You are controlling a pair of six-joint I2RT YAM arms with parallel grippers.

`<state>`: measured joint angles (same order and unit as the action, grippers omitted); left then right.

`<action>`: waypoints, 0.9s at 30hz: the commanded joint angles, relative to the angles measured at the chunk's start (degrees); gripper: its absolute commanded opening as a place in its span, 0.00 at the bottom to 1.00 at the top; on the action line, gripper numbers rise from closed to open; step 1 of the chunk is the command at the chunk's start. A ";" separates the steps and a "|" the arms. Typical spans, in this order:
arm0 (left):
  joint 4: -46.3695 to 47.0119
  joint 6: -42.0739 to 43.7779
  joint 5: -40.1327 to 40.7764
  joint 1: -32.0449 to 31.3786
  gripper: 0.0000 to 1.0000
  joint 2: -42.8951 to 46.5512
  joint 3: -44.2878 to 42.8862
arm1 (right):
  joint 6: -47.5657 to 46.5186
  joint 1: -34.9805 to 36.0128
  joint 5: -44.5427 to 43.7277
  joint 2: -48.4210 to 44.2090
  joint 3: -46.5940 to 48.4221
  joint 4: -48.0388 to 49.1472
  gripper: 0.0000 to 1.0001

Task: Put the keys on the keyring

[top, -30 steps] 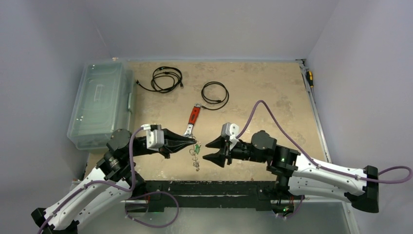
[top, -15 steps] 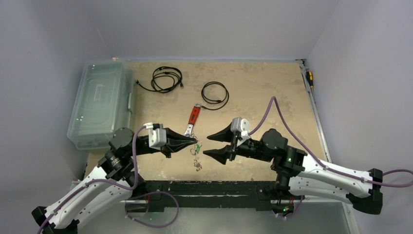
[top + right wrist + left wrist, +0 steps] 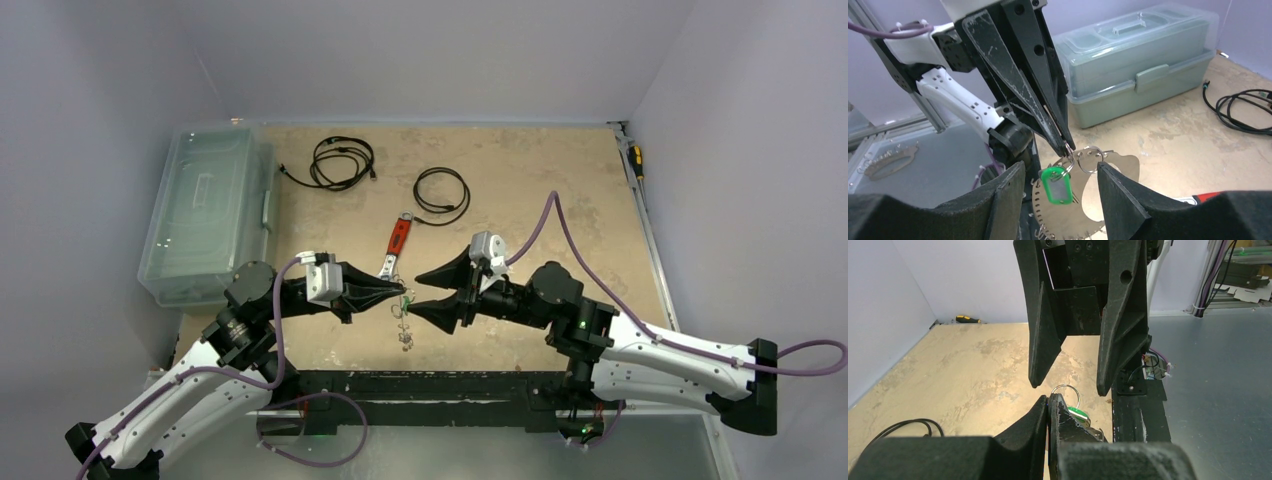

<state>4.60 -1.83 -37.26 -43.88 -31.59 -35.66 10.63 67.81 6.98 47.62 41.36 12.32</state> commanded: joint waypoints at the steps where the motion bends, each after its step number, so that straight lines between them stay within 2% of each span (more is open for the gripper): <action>1: 1.98 0.86 0.25 0.36 0.00 0.31 -1.25 | 2.11 0.04 -0.14 0.20 2.28 5.71 0.58; 16: 2.28 0.48 0.12 0.33 0.00 0.91 -1.21 | -0.09 -0.05 -0.30 3.75 0.65 7.52 0.47; 20: 2.51 0.34 -0.19 0.33 0.00 1.16 -1.19 | -0.87 -0.26 -0.09 3.47 -1.80 10.52 0.42; 27: 2.84 0.15 -0.67 0.33 0.00 1.44 -1.09 | -1.61 -0.62 3.66 4.72 -3.31 13.87 0.37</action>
<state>4.64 -1.87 -37.32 -43.88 -30.79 -35.66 10.46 67.48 8.21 51.81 38.17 21.67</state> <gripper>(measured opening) 0.011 0.379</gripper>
